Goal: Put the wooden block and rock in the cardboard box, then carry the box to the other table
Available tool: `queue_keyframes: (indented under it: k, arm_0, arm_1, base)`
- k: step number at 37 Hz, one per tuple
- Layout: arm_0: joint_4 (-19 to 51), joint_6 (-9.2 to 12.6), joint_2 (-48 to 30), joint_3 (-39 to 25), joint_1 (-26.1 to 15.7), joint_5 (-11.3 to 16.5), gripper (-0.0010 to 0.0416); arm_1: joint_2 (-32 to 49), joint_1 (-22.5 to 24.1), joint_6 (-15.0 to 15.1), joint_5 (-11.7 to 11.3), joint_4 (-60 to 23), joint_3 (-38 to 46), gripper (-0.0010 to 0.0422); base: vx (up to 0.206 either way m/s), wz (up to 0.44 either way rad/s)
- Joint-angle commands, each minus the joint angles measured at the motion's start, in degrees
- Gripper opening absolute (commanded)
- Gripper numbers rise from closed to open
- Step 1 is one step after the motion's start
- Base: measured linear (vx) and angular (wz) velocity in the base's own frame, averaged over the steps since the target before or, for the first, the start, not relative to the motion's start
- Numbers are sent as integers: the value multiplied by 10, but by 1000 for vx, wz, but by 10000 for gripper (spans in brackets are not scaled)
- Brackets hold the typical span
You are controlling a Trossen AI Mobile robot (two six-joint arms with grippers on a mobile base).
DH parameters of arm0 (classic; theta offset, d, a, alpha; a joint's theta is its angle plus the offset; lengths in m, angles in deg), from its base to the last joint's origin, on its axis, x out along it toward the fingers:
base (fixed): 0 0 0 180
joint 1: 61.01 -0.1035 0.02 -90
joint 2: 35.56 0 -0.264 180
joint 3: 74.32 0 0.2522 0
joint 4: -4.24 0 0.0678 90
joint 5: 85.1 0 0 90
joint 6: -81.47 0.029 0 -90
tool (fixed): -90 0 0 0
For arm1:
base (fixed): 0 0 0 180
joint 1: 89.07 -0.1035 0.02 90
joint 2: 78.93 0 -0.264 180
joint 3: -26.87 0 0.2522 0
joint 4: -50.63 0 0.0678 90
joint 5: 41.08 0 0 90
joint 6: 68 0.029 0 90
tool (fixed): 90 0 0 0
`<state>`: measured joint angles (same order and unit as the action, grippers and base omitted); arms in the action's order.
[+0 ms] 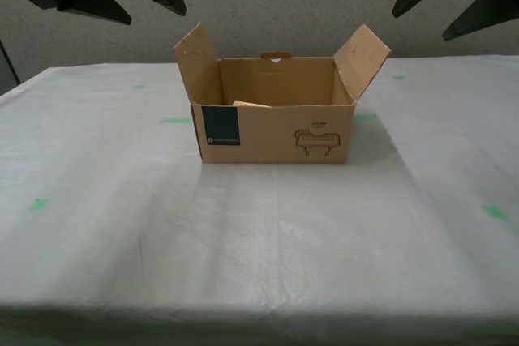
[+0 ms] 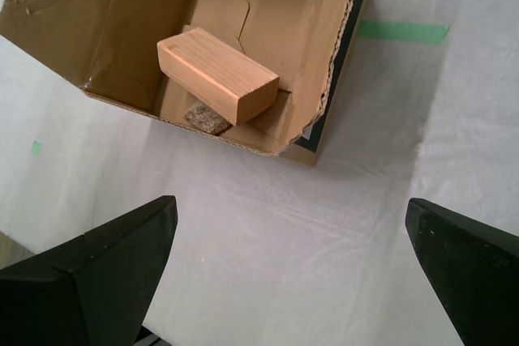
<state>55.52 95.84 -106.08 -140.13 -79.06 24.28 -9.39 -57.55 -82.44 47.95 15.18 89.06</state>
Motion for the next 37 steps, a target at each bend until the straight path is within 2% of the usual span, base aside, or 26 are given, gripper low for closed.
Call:
queue_keyframes:
  k: [1,37]
  arm_0:
    - [0,2,0,-4,0,-2,394]
    - [0,2,0,-15,0,-2,394]
  arm_1:
    - [0,0,1,-1,2,1,400]
    - [0,0,0,-1,2,1,400]
  base:
    - [0,0]
    - [0,0]
